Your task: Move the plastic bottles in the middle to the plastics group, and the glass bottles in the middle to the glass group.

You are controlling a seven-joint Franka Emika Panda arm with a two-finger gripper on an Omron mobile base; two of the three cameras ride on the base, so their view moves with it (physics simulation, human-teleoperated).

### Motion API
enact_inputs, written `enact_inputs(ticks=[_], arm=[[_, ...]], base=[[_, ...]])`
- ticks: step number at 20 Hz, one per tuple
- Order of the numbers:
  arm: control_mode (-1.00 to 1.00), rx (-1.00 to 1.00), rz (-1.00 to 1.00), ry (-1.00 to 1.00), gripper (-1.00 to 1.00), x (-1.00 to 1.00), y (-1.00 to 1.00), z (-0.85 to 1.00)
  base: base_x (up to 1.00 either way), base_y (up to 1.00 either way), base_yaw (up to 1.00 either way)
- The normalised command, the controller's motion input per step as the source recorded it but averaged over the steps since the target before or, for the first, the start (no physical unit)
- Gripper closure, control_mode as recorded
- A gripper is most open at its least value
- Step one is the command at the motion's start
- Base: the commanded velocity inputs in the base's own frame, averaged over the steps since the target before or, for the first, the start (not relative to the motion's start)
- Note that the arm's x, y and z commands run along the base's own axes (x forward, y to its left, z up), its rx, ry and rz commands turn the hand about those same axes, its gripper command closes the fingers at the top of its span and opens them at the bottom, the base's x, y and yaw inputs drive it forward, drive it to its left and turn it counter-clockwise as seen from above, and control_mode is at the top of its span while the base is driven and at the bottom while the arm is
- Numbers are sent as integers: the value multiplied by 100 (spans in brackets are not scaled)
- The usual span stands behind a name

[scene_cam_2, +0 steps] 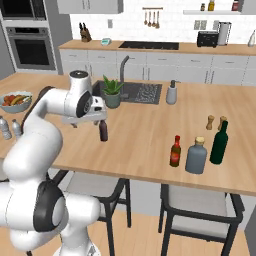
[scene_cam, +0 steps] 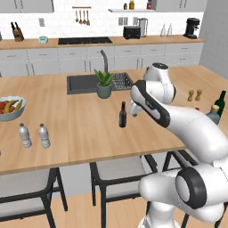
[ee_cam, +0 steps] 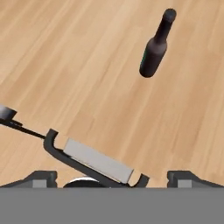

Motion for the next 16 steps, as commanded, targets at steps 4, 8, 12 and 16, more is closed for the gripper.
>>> enact_inputs(ticks=[4, 8, 12, 16], arm=[[-100, -2, -4, -2, -100, 60, 44, -3], [-100, -5, -18, 0, -100, 72, 33, -13], [-100, -1, -27, 0, -100, 41, 4, -14], [-100, 0, -32, 0, -100, 17, -2, -15]], base=[[0, 0, 0], [0, 0, 0], [0, 0, 0], [0, 0, 0]])
